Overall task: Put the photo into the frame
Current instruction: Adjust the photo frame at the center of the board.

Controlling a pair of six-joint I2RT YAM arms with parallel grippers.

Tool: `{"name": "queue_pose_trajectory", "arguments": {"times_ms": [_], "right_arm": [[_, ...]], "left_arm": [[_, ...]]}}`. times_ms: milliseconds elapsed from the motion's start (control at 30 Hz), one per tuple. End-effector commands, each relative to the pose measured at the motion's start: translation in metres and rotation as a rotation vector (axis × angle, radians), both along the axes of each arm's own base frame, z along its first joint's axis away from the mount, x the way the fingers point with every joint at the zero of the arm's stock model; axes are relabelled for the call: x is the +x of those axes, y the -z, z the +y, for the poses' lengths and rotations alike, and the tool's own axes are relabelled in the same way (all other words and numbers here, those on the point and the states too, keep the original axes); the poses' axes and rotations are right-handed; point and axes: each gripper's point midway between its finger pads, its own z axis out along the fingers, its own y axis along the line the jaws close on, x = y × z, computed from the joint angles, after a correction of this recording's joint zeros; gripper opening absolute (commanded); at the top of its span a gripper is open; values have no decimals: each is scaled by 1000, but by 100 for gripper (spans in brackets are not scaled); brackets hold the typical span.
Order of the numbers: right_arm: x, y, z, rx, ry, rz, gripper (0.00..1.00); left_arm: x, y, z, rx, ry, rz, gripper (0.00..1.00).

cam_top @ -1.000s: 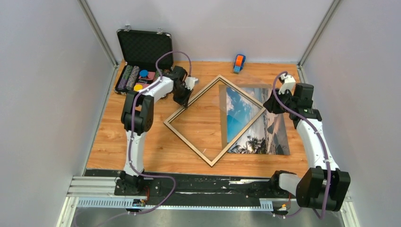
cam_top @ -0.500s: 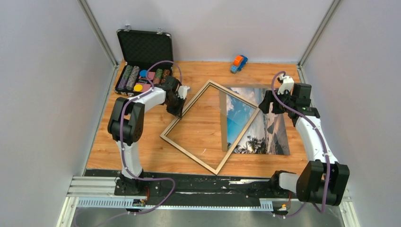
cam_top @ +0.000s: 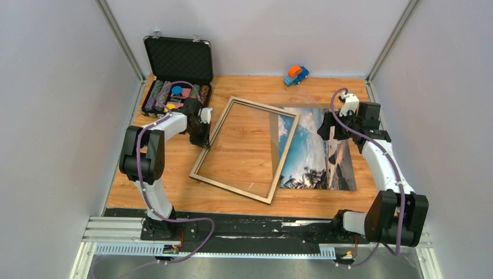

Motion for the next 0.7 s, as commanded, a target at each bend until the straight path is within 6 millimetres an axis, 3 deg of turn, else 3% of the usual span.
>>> {"name": "queue_pose_trajectory", "arguments": {"times_ms": [0, 367, 667], "right_arm": [[20, -9, -2, -31, -9, -58, 79], [41, 10, -10, -49, 31, -11, 80], [78, 8, -19, -34, 91, -25, 80]], "left_arm": [[8, -6, -7, -67, -128, 6, 0], [43, -7, -47, -135, -182, -55, 2], [37, -1, -53, -146, -209, -42, 45]]}}
